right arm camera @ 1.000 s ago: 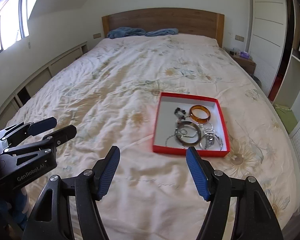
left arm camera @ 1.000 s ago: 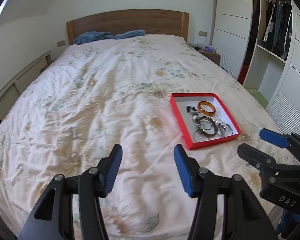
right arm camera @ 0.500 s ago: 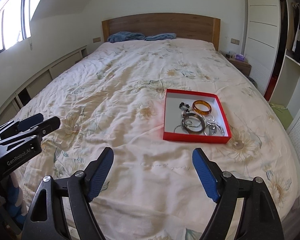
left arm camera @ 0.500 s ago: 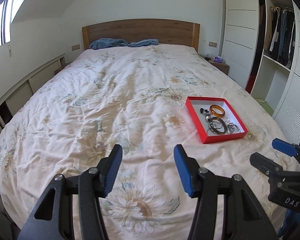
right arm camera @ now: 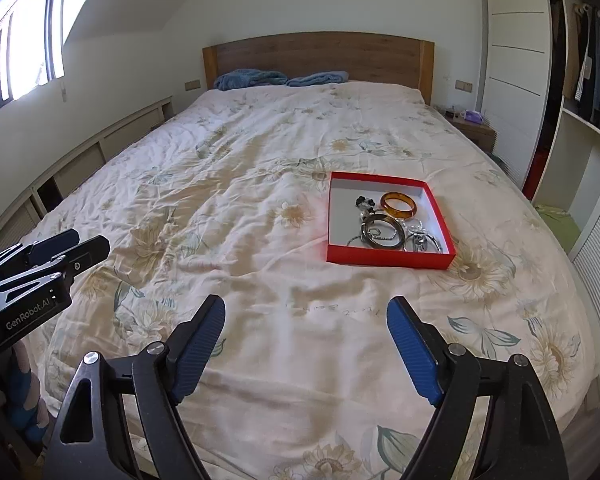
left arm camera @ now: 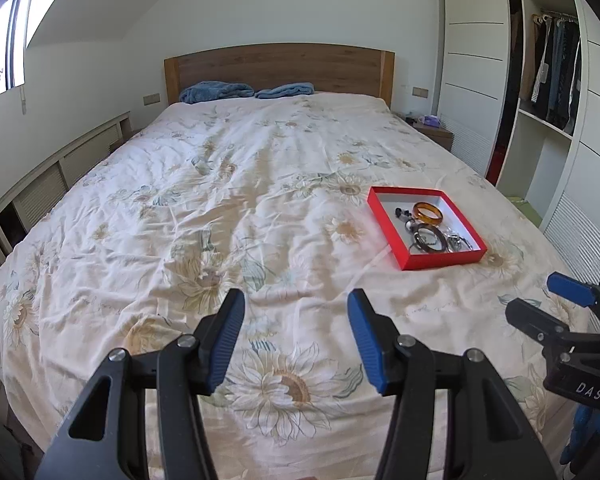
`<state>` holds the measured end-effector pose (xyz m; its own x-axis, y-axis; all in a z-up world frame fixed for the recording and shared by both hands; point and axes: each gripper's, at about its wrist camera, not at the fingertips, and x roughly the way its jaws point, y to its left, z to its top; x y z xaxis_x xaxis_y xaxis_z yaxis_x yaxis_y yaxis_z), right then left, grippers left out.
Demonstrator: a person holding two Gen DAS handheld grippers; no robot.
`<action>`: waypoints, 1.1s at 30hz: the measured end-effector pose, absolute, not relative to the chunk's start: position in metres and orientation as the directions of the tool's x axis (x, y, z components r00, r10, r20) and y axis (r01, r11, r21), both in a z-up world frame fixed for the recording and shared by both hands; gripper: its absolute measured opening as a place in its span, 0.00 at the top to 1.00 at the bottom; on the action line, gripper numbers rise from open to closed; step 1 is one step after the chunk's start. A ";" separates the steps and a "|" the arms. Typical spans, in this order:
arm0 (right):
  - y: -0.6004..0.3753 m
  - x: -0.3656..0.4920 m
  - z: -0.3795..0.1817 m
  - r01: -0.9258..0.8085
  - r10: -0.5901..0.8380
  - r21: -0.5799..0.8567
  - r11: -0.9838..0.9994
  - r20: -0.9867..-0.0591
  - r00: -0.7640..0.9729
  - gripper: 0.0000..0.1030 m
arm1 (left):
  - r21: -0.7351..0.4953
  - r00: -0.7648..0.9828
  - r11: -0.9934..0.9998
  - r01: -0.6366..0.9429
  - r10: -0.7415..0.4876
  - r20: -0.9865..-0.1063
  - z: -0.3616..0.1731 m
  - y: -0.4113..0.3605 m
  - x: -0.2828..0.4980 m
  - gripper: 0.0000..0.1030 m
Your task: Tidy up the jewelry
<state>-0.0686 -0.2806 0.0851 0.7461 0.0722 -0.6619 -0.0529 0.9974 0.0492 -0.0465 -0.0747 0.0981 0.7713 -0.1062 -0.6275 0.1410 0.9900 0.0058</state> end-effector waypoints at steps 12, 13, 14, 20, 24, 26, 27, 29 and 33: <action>-0.280 -0.084 0.082 -0.049 0.065 0.042 0.998 -0.655 0.753 0.18 | 0.021 0.789 0.991 0.132 -0.093 -0.607 0.100 -0.070 -0.065 0.50; -0.280 -0.084 0.082 -0.049 0.064 0.042 0.998 -0.654 0.754 0.18 | 0.021 0.790 0.991 0.133 -0.093 -0.606 0.101 -0.069 -0.066 0.50; -0.280 -0.085 0.082 -0.049 0.064 0.041 0.998 -0.654 0.754 0.18 | 0.021 0.792 0.991 0.133 -0.094 -0.604 0.102 -0.069 -0.067 0.50; -0.280 -0.089 0.081 -0.046 0.062 0.041 0.998 -0.653 0.755 0.17 | 0.021 0.797 0.991 0.136 -0.097 -0.596 0.104 -0.069 -0.072 0.46; -0.281 -0.089 0.081 -0.047 0.062 0.040 0.998 -0.653 0.755 0.17 | 0.024 0.800 0.991 0.134 -0.094 -0.592 0.106 -0.070 -0.075 0.45; -0.280 -0.092 0.081 -0.043 0.059 0.041 0.998 -0.653 0.755 0.17 | 0.024 0.801 0.991 0.134 -0.094 -0.591 0.106 -0.070 -0.076 0.45; -0.281 -0.093 0.081 -0.042 0.058 0.041 0.998 -0.652 0.756 0.17 | 0.024 0.801 0.991 0.134 -0.094 -0.591 0.106 -0.070 -0.075 0.45; -0.282 -0.095 0.081 -0.035 0.053 0.040 0.999 -0.650 0.758 0.16 | 0.025 0.802 0.991 0.135 -0.094 -0.590 0.106 -0.070 -0.076 0.45; -0.282 -0.100 0.084 -0.024 0.041 0.036 0.999 -0.643 0.765 0.13 | 0.025 0.802 0.991 0.134 -0.094 -0.590 0.106 -0.070 -0.077 0.45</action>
